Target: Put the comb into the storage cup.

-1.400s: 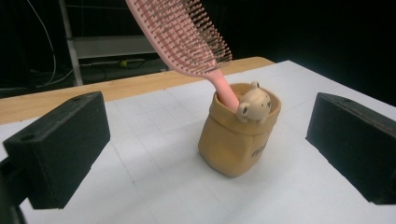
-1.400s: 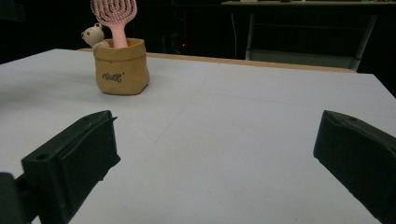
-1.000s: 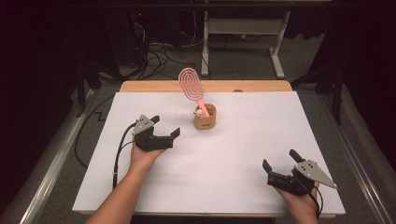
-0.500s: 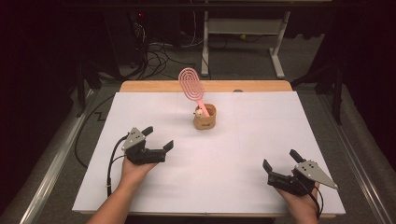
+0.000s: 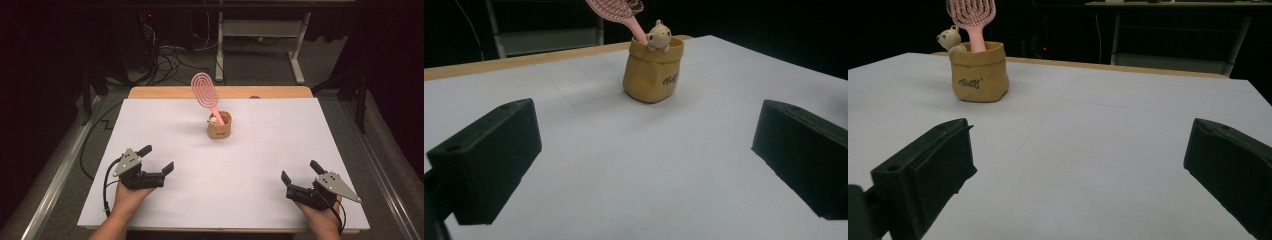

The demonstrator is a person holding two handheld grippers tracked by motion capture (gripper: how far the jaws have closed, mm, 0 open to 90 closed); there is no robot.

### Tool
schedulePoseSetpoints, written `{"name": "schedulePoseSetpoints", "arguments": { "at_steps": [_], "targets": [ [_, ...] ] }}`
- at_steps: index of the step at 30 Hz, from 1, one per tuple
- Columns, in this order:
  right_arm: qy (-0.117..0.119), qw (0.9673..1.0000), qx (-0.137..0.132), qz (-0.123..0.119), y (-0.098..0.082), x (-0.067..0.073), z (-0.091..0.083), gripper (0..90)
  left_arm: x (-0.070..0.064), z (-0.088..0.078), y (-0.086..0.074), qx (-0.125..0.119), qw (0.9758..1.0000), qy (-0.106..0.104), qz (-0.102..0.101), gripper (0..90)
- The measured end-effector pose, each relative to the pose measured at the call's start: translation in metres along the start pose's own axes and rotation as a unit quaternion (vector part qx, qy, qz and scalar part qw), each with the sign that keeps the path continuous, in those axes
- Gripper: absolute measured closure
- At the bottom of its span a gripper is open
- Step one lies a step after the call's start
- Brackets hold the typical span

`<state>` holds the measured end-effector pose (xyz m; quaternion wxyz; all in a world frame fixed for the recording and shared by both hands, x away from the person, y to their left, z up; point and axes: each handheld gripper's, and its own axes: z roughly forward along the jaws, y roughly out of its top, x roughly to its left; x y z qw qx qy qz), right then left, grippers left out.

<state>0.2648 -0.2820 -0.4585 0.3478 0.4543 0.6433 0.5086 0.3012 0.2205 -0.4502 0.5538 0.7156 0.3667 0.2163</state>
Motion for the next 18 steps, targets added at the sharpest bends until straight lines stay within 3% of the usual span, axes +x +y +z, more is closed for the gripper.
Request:
{"name": "schedulePoseSetpoints", "arguments": {
  "at_steps": [6,8,12,15,18],
  "targets": [
    [0.000,1.0000,0.001,-0.004,0.000,0.000,0.000,0.3,0.002,-0.019,-0.004,-0.006,1.0000,-0.003,0.000,0.0],
    [-0.001,1.0000,0.001,-0.004,0.000,0.000,0.000,0.2,0.004,-0.024,-0.006,-0.003,0.9999,0.005,0.009,0.0],
    [0.000,1.0000,0.000,-0.008,0.000,0.000,0.000,0.3,0.014,-0.030,-0.014,-0.008,0.9999,0.011,-0.006,0.0],
    [0.000,1.0000,0.001,-0.010,0.000,0.001,0.000,0.3,0.016,-0.033,-0.016,-0.004,0.9998,0.016,0.005,0.0],
    [-0.002,1.0000,0.000,-0.010,0.000,0.000,-0.001,0.2,0.018,-0.036,-0.016,-0.006,0.9999,0.015,0.004,0.0]
  ]
}}
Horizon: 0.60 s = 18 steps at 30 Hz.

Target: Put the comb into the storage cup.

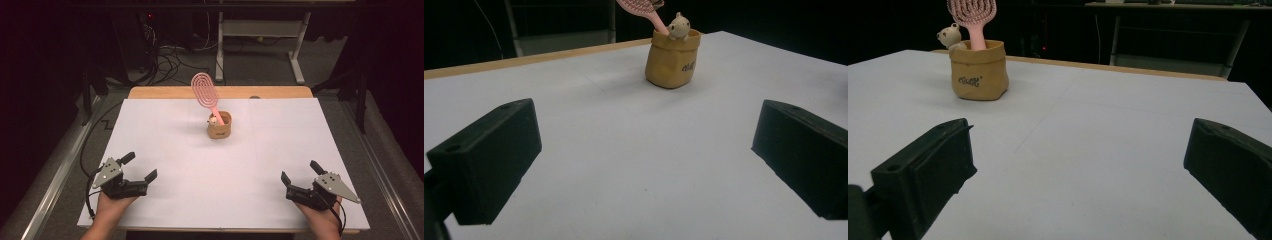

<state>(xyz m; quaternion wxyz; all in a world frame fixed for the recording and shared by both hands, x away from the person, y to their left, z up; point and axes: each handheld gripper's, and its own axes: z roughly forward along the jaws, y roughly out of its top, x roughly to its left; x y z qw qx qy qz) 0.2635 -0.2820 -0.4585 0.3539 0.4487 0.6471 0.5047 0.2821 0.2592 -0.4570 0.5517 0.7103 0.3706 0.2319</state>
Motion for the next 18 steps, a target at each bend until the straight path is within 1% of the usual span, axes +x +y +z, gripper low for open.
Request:
{"name": "schedulePoseSetpoints", "arguments": {
  "at_steps": [1,3,9,13,18],
  "targets": [
    [-0.001,1.0000,-0.001,0.000,0.0001,-0.0003,-0.0006,0.2,0.0007,-0.0011,0.0000,-0.002,1.0000,-0.002,-0.004,0.0],
    [-0.004,1.0000,-0.002,0.003,0.0004,-0.0008,-0.0028,0.2,0.0015,-0.0032,-0.0002,-0.003,1.0000,-0.006,-0.007,0.0],
    [-0.015,0.9998,-0.011,0.013,0.0018,-0.0042,-0.0097,0.2,-0.0001,-0.0048,0.0003,-0.008,0.9999,-0.011,0.001,0.0],
    [-0.011,0.9998,-0.011,0.009,0.0020,-0.0026,-0.0096,0.2,-0.0011,-0.0034,-0.0006,-0.006,0.9999,-0.010,0.007,0.0],
    [-0.006,0.9999,-0.010,0.007,0.0016,-0.0018,-0.0086,0.2,0.0017,-0.0044,-0.0010,-0.013,0.9999,-0.007,-0.002,0.0]
  ]
}}
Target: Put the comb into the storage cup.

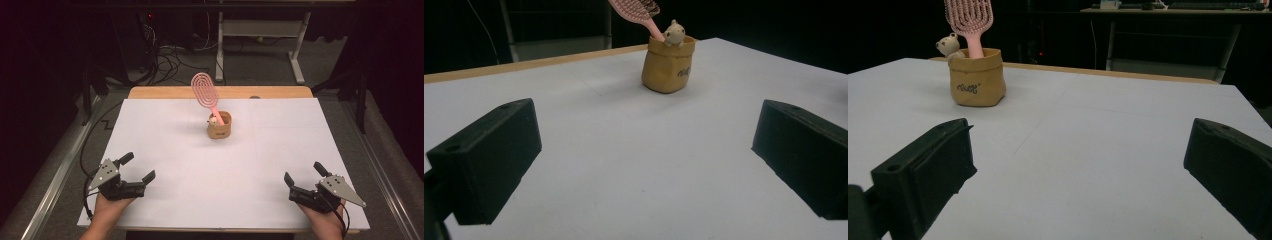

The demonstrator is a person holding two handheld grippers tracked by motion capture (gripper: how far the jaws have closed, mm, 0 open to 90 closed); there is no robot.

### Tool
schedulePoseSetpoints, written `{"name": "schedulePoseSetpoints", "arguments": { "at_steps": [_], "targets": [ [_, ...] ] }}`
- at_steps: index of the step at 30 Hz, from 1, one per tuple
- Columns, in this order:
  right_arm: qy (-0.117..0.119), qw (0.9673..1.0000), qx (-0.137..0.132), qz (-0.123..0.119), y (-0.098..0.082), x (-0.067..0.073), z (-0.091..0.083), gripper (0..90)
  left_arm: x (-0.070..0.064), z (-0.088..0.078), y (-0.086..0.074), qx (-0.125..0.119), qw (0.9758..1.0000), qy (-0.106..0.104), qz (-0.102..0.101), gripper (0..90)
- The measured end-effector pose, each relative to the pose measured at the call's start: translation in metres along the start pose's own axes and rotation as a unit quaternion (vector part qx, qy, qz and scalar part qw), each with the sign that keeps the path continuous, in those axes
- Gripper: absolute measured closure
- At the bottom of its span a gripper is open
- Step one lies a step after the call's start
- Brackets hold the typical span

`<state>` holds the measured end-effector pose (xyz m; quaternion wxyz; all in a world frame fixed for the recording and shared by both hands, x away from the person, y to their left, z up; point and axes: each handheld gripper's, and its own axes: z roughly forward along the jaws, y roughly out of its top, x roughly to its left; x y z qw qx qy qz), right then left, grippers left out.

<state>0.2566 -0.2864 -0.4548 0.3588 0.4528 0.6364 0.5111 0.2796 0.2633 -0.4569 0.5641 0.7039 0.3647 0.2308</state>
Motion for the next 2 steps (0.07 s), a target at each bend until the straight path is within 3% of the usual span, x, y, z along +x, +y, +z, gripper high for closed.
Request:
{"name": "schedulePoseSetpoints", "arguments": {
  "at_steps": [2],
  "targets": [
    [0.000,1.0000,-0.001,-0.001,0.0001,-0.0002,0.0001,0.2,0.0001,-0.0011,0.0008,-0.003,1.0000,0.003,0.003,0.0]
  ]
}}
